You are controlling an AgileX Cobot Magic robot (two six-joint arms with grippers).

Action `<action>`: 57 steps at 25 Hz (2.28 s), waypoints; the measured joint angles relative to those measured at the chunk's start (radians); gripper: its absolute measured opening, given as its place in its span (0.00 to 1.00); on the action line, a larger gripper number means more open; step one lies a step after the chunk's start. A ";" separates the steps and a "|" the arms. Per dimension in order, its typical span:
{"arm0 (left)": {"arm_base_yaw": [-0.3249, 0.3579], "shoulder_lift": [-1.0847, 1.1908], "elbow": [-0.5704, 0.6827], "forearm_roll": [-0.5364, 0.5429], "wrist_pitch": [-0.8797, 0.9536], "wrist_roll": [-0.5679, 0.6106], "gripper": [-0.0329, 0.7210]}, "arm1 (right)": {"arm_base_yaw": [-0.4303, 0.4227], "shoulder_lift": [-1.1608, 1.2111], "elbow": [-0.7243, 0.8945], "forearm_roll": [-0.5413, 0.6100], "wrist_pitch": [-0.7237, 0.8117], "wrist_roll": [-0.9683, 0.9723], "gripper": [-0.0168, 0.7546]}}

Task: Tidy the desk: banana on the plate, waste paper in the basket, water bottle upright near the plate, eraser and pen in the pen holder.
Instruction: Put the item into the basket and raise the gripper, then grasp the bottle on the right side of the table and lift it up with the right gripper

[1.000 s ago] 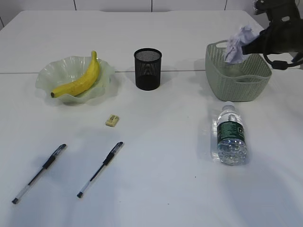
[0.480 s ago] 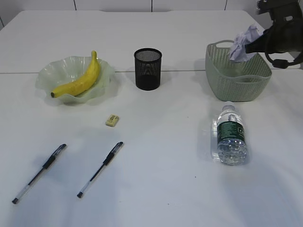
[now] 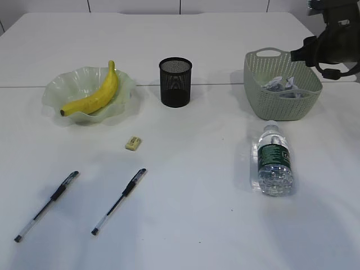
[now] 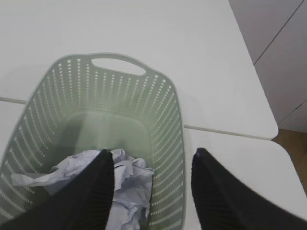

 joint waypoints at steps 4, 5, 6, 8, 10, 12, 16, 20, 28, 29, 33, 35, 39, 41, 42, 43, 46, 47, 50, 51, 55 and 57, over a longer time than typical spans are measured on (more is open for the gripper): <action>0.000 0.000 0.000 0.000 0.000 0.000 0.55 | -0.002 -0.023 0.000 0.101 0.046 -0.031 0.54; 0.000 0.000 0.000 -0.002 0.000 0.000 0.55 | -0.002 -0.039 0.000 0.121 0.063 -0.044 0.54; 0.000 0.000 0.000 -0.002 0.000 0.000 0.55 | -0.002 -0.057 0.000 0.143 0.071 -0.059 0.54; 0.000 0.000 0.000 -0.002 0.000 0.000 0.55 | -0.002 -0.099 0.007 0.181 0.082 -0.087 0.54; 0.000 0.000 0.000 -0.004 0.000 0.000 0.55 | -0.002 -0.149 0.033 0.207 0.085 -0.121 0.54; 0.000 0.000 0.000 -0.004 0.000 0.000 0.55 | -0.002 -0.194 0.066 0.231 0.084 -0.156 0.54; 0.000 0.000 0.000 -0.004 0.000 0.000 0.55 | -0.002 -0.274 0.143 0.278 0.084 -0.193 0.54; 0.000 0.000 0.000 -0.004 0.000 0.000 0.55 | -0.002 -0.324 0.224 0.312 0.082 -0.203 0.54; 0.000 0.000 0.000 -0.006 0.017 0.000 0.55 | -0.002 -0.394 0.378 0.362 0.106 -0.207 0.54; 0.000 0.000 0.000 -0.006 0.019 0.000 0.55 | -0.002 -0.403 0.392 0.364 0.110 -0.207 0.54; 0.000 0.000 0.000 -0.007 0.023 0.000 0.55 | -0.002 -0.436 0.454 0.366 0.135 -0.207 0.54; 0.000 0.000 0.000 -0.007 0.023 0.000 0.55 | -0.002 -0.452 0.482 0.368 0.142 -0.207 0.54; 0.000 0.000 0.000 -0.013 0.023 0.000 0.55 | -0.002 -0.478 0.539 0.368 0.208 -0.207 0.54; 0.000 0.000 0.000 -0.018 0.025 0.000 0.55 | -0.002 -0.480 0.563 0.368 0.271 -0.199 0.54; 0.000 0.000 0.000 -0.019 0.025 0.000 0.55 | -0.002 -0.480 0.573 0.366 0.312 -0.189 0.54; 0.000 0.000 0.000 -0.020 0.025 0.000 0.55 | -0.002 -0.480 0.578 0.358 0.354 -0.177 0.54; 0.000 0.000 0.000 -0.021 0.031 0.000 0.55 | -0.002 -0.480 0.588 0.274 0.466 -0.102 0.54; 0.000 0.000 0.000 -0.021 0.033 0.000 0.55 | -0.002 -0.480 0.588 0.227 0.500 -0.068 0.54; 0.000 0.000 0.000 -0.021 0.034 0.000 0.55 | -0.002 -0.480 0.588 0.055 0.561 0.056 0.54; 0.000 0.000 0.000 -0.022 0.035 0.000 0.55 | -0.002 -0.480 0.588 -0.013 0.568 0.111 0.54; 0.000 0.000 0.000 -0.022 0.037 0.000 0.55 | -0.002 -0.480 0.583 -0.281 0.576 0.349 0.54; 0.000 0.000 0.000 -0.022 0.037 0.000 0.55 | -0.002 -0.480 0.563 -0.416 0.579 0.475 0.54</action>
